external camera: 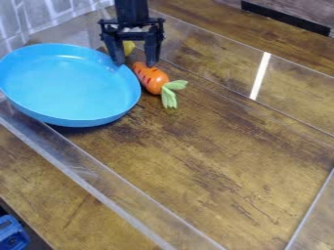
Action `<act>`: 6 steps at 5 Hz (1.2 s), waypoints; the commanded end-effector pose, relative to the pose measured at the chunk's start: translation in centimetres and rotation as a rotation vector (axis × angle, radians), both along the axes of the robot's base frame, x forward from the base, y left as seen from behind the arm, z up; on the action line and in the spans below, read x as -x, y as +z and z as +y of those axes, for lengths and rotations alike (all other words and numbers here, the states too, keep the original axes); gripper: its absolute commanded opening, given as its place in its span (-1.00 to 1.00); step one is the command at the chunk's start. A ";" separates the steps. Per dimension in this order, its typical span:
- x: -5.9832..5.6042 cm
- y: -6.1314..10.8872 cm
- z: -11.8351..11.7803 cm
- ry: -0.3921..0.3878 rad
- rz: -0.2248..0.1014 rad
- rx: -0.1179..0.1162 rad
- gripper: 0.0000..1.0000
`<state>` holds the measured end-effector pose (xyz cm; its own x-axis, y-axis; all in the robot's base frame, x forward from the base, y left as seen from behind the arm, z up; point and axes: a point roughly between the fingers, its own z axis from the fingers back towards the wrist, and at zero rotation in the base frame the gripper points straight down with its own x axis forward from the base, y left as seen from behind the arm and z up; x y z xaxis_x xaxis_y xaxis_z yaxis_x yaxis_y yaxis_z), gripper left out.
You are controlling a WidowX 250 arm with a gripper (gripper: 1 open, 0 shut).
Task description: Put the carrot on the blue tray
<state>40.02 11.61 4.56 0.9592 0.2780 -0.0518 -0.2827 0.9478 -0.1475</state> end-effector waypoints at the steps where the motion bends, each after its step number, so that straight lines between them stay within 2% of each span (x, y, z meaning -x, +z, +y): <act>1: -0.2 1.2 -2.2 -0.077 -0.059 -0.018 1.00; 3: -2.8 0.7 -4.0 0.063 -0.059 -0.014 1.00; 4: -3.6 0.3 -4.1 0.128 -0.059 -0.025 1.00; 6: -2.9 -1.1 -3.4 0.152 -0.052 -0.049 1.00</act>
<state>42.81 8.35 2.31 0.9044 0.4263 -0.0158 -0.4251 0.8973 -0.1193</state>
